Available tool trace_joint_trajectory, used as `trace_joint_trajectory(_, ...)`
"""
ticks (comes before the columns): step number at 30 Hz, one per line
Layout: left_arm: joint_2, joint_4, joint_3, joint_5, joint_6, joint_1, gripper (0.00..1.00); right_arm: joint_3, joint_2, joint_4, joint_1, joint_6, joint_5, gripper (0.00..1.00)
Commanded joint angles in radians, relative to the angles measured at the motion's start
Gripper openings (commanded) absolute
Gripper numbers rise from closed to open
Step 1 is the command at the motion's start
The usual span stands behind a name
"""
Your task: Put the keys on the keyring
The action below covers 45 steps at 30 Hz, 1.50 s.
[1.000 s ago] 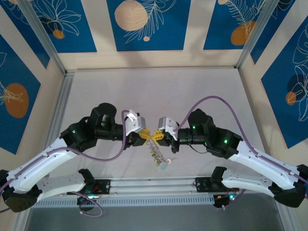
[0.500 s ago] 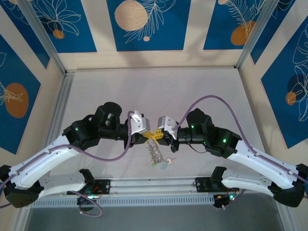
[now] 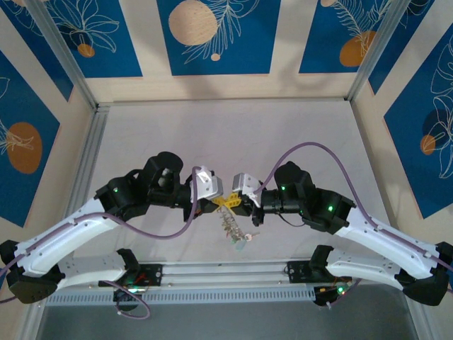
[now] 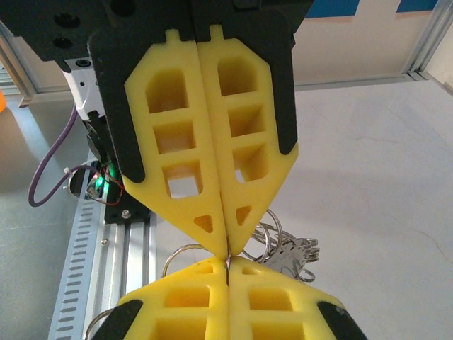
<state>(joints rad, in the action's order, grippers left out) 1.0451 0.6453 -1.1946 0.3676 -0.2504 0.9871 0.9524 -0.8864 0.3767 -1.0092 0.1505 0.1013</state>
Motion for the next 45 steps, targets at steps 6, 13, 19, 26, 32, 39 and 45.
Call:
trace_joint_trajectory(6,0.072,0.143,-0.028,-0.053,-0.054,0.021,0.00,0.049,0.023,-0.169,-0.012,0.029,0.070,0.00)
trace_joint_trajectory(13,0.011,0.054,0.004,-0.103,-0.030,0.020,0.00,0.042,0.032,-0.169,-0.012,0.031,0.071,0.00)
trace_joint_trajectory(19,-0.042,-0.041,0.031,-0.096,0.015,0.015,0.00,0.025,0.050,-0.173,-0.012,0.019,0.056,0.16)
trace_joint_trajectory(26,-0.064,-0.093,0.043,-0.081,0.044,0.004,0.00,-0.010,0.101,-0.152,-0.004,-0.004,-0.006,0.19)
trace_joint_trajectory(32,-0.068,-0.124,0.049,-0.065,0.064,-0.002,0.00,-0.027,0.115,-0.125,0.004,-0.009,0.008,0.20)
trace_joint_trajectory(39,-0.095,-0.178,0.063,0.026,0.114,-0.030,0.00,-0.063,0.119,-0.085,0.006,-0.018,0.010,0.24)
trace_joint_trajectory(45,-0.099,-0.184,0.065,0.077,0.116,-0.045,0.00,-0.079,0.108,-0.105,0.023,-0.017,0.001,0.24)
